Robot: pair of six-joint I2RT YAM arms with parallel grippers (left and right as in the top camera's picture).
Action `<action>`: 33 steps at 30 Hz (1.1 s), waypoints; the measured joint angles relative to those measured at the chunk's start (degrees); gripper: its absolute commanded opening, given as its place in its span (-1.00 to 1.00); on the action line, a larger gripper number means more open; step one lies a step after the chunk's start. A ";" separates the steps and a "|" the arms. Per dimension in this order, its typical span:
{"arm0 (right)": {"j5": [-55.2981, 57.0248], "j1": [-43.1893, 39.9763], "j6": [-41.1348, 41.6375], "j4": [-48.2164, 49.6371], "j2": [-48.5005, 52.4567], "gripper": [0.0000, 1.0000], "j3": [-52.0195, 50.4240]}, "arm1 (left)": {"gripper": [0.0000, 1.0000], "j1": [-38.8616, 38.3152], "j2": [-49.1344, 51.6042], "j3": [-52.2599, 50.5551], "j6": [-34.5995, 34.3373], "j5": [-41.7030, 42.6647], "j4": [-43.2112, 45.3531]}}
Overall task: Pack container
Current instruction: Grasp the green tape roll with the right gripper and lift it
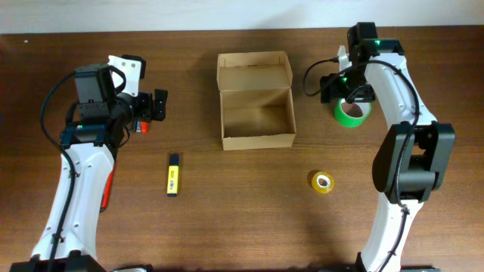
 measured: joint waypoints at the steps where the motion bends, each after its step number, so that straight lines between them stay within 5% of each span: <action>1: 0.02 0.00 0.00 0.59 0.09 0.78 0.00 | 0.99 0.00 0.00 0.00 -0.02 -0.02 0.00; 6: 0.00 0.00 0.04 0.96 2.36 0.78 0.00 | 0.99 0.00 0.00 0.00 -0.04 -0.17 -0.02; 12: 0.92 -0.07 0.68 1.20 4.79 0.42 0.00 | 0.98 0.00 0.00 0.00 -0.02 -0.17 -0.63; 21: 1.55 -3.08 0.92 3.45 4.81 0.38 -6.10 | 0.99 0.00 0.00 0.00 -0.04 -0.20 -0.83; 25: 1.53 -3.06 1.09 3.74 4.81 -0.03 -7.32 | 0.99 0.00 0.00 0.00 -0.04 -0.20 -0.85; 28: 1.51 -3.06 1.53 3.78 4.81 -0.75 -7.32 | 0.99 0.00 0.00 0.00 -0.04 -0.20 -0.85; 30: 1.51 -3.06 1.60 3.93 4.81 -0.93 -7.34 | 0.99 0.00 0.00 0.00 -0.04 -0.20 -0.85; 33: 1.46 -3.06 1.60 3.52 4.81 -0.92 -7.32 | 0.99 0.00 0.00 0.00 -0.04 -0.20 -0.85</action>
